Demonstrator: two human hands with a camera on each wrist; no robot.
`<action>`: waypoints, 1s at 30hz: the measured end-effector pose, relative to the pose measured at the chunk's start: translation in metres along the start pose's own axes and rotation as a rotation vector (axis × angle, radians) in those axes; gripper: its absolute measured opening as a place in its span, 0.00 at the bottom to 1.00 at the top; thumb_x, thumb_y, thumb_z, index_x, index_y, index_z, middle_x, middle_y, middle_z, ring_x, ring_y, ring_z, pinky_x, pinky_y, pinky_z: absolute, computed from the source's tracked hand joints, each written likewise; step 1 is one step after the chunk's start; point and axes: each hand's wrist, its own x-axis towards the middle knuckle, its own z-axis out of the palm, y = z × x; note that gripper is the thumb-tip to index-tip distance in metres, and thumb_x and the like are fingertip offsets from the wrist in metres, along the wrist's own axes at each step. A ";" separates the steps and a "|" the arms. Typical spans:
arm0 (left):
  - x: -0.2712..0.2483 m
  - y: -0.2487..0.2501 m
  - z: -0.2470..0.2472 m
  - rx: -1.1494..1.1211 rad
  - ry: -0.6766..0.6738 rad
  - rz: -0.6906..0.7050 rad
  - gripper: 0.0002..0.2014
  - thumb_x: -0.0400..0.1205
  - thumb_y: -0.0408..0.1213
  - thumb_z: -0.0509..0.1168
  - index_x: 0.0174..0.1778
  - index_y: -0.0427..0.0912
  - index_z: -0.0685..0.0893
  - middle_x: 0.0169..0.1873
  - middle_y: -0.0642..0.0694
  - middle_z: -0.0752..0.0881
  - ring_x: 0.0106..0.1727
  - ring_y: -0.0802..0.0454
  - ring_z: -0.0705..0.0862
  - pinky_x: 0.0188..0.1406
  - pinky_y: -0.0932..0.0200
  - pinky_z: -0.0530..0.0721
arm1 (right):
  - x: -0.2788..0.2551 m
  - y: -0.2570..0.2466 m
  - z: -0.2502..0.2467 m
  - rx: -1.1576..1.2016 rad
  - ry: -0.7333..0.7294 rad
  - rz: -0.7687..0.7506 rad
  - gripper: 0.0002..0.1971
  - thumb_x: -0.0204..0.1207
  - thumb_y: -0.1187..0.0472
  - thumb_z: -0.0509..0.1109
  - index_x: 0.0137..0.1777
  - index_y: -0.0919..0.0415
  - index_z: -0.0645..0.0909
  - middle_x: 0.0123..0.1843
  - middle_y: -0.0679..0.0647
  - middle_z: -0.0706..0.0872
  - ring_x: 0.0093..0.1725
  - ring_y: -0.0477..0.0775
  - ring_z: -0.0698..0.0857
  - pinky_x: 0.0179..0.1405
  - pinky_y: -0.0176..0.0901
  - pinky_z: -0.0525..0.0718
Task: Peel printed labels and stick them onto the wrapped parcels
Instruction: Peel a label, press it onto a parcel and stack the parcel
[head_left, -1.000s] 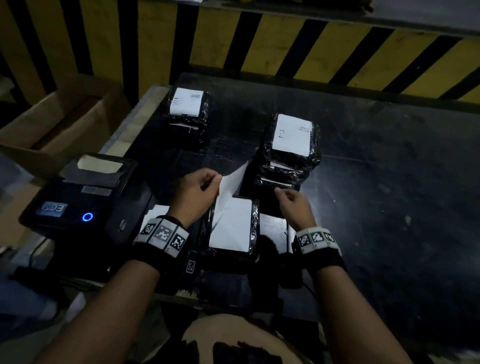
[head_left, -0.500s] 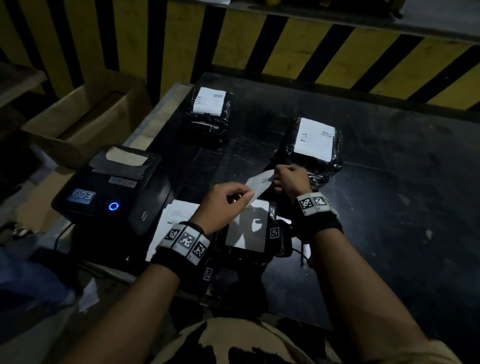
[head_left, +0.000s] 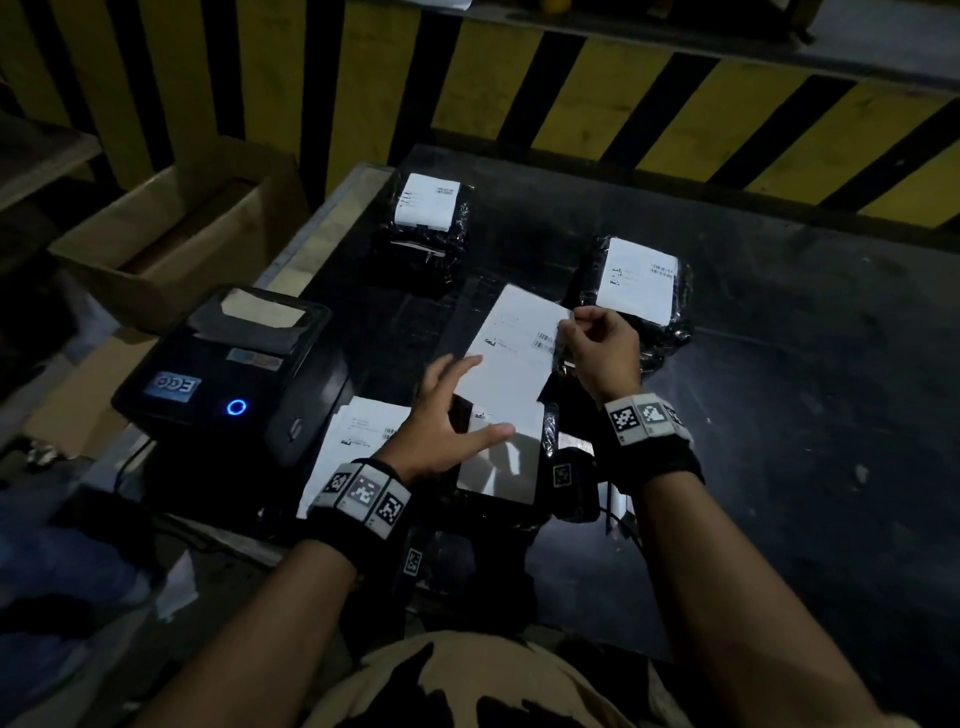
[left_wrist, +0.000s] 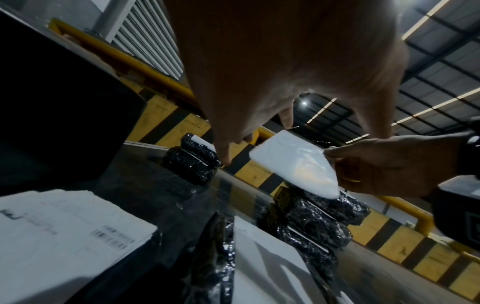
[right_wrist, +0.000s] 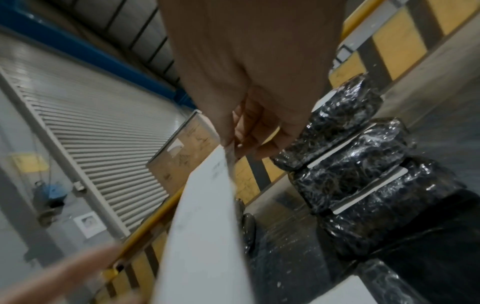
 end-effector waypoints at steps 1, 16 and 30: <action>-0.001 -0.002 -0.002 -0.023 -0.027 -0.033 0.40 0.72 0.52 0.76 0.77 0.65 0.62 0.80 0.56 0.56 0.80 0.57 0.57 0.78 0.51 0.61 | 0.000 -0.001 -0.002 0.007 -0.004 -0.001 0.06 0.77 0.67 0.73 0.48 0.57 0.79 0.38 0.49 0.85 0.38 0.46 0.85 0.46 0.42 0.85; 0.007 -0.021 0.015 -0.211 -0.067 -0.162 0.23 0.85 0.37 0.62 0.77 0.47 0.69 0.67 0.51 0.77 0.63 0.62 0.77 0.63 0.64 0.73 | -0.034 -0.015 -0.008 0.167 -0.189 0.023 0.08 0.76 0.67 0.74 0.47 0.53 0.79 0.35 0.48 0.83 0.34 0.40 0.86 0.36 0.39 0.87; -0.010 -0.042 0.005 -0.150 -0.034 -0.152 0.14 0.80 0.34 0.70 0.59 0.48 0.79 0.35 0.49 0.88 0.38 0.61 0.85 0.41 0.70 0.80 | -0.036 0.024 -0.004 -0.161 -0.075 0.054 0.05 0.76 0.53 0.75 0.41 0.51 0.83 0.42 0.49 0.90 0.38 0.46 0.86 0.40 0.43 0.85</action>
